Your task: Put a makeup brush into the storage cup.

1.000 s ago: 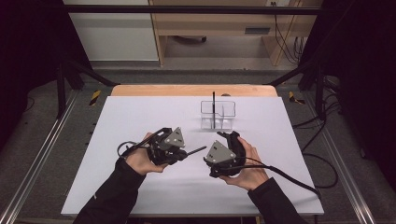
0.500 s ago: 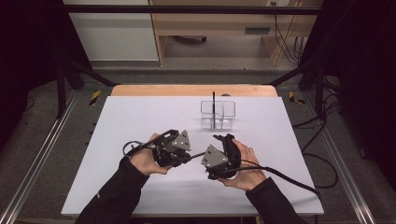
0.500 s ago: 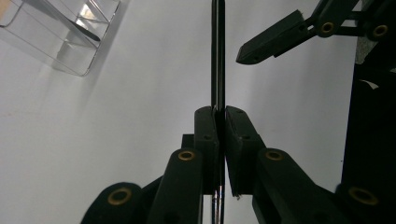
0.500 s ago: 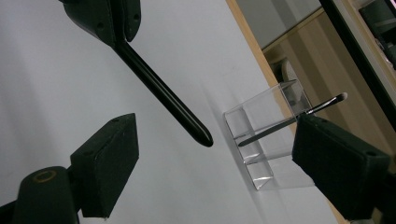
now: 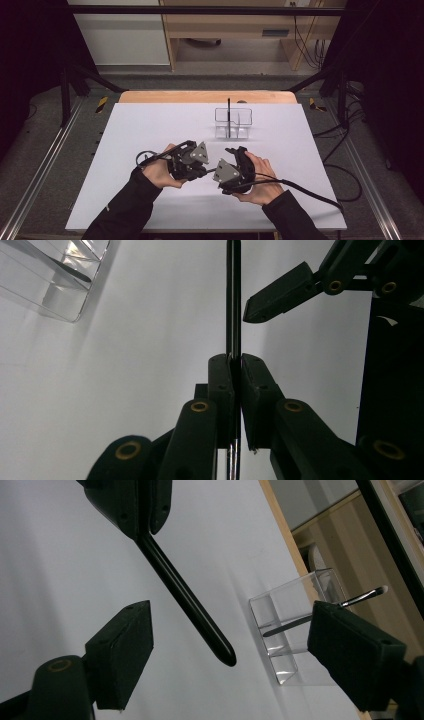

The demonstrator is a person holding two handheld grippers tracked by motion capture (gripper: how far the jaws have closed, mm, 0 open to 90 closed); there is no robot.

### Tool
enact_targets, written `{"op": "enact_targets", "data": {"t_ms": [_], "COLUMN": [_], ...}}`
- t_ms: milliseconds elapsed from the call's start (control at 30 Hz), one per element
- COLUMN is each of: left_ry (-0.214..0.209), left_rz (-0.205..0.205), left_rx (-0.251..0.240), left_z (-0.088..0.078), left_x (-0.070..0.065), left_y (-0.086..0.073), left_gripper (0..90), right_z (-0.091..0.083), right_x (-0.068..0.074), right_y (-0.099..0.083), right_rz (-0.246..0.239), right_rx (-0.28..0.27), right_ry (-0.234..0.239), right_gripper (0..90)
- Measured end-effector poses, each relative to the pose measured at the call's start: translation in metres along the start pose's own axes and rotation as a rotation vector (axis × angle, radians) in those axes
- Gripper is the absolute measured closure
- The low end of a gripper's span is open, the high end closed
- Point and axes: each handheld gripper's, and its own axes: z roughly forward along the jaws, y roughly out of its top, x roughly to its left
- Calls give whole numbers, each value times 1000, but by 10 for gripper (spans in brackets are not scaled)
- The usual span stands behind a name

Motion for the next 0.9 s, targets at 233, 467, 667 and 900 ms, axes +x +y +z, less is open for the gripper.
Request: {"op": "enact_targets", "data": {"t_ms": [233, 467, 667, 900], "left_ry": [-4, -6, -8, -13], "left_rz": [9, 18, 15, 7], "left_rx": [5, 16, 15, 18], "left_z": [2, 2, 2, 4], "left_x": [-1, -1, 0, -1], "left_y": [1, 1, 0, 0], "left_gripper": [833, 833, 833, 834], "right_z": [1, 3, 2, 2], "right_x": [3, 6, 8, 10], "right_y": [2, 5, 7, 7], "right_rz": [-36, -91, -119, -155], "right_rx": [12, 11, 7, 3], "right_ry": [7, 14, 17, 36], "right_gripper": [248, 333, 413, 510]}}
